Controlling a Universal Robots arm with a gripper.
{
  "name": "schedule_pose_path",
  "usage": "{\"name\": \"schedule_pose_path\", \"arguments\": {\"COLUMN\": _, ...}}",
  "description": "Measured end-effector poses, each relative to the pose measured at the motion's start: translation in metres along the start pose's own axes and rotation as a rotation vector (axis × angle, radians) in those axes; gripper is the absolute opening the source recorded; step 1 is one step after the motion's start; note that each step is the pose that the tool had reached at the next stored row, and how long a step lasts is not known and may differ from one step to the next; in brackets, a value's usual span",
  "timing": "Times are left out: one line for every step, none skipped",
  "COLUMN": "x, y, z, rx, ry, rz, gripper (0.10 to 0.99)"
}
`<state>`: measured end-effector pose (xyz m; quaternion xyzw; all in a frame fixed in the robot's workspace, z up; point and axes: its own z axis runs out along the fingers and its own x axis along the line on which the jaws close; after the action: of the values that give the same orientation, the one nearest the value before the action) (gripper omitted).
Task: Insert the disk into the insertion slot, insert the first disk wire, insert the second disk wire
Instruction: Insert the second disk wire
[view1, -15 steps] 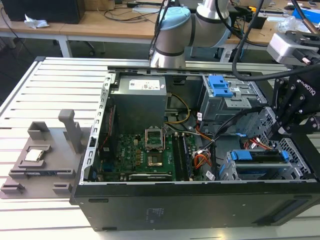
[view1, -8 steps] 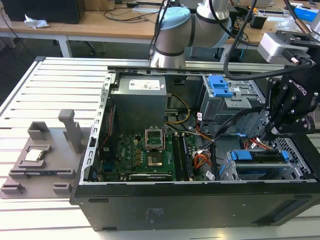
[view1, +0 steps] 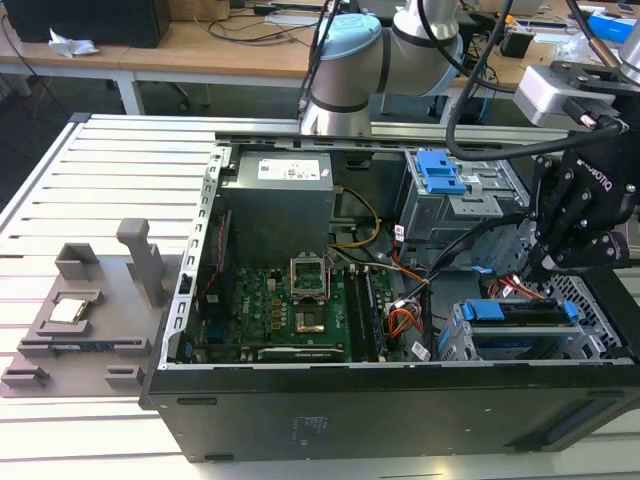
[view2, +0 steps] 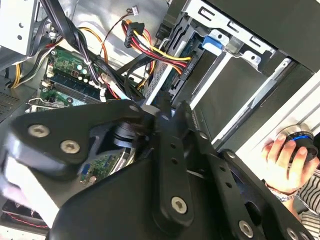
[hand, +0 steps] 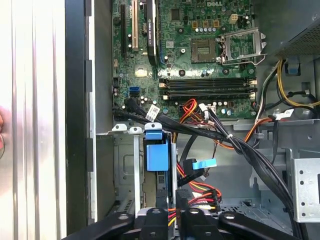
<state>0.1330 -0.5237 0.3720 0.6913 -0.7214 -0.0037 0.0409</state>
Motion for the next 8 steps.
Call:
{"name": "schedule_pose_path", "arguments": {"x": 0.0, "y": 0.0001, "z": 0.0, "rx": 0.0, "ry": 0.0, "rz": 0.0, "gripper": 0.302}}
{"name": "schedule_pose_path", "arguments": {"x": 0.0, "y": 0.0007, "z": 0.0001, "rx": 0.0, "ry": -0.0001, "rz": 0.0, "gripper": 0.302}}
{"name": "schedule_pose_path", "arguments": {"x": -0.0001, "y": 0.0015, "z": 0.0003, "rx": 0.0, "ry": -0.0002, "rz": 0.0, "gripper": 0.302}}
{"name": "schedule_pose_path", "arguments": {"x": -0.0001, "y": 0.0039, "z": 0.0006, "rx": 0.0, "ry": 0.0001, "rz": 0.0, "gripper": 0.302}}
{"name": "schedule_pose_path", "arguments": {"x": -0.0004, "y": 0.0094, "z": 0.0014, "rx": 0.0, "ry": -0.0001, "rz": 0.0, "gripper": 0.302}}
{"name": "schedule_pose_path", "arguments": {"x": -0.0005, "y": 0.0154, "z": 0.0021, "rx": 0.0, "ry": 0.0, "rz": 0.0, "gripper": 0.302}}
{"name": "schedule_pose_path", "arguments": {"x": -0.0007, "y": 0.022, "z": 0.0036, "rx": 0.0, "ry": -0.0002, "rz": 0.0, "gripper": 0.302}}
{"name": "schedule_pose_path", "arguments": {"x": -0.0031, "y": 0.0265, "z": 0.0056, "rx": 0.0, "ry": 0.0002, "rz": -0.001, "gripper": 0.302}}
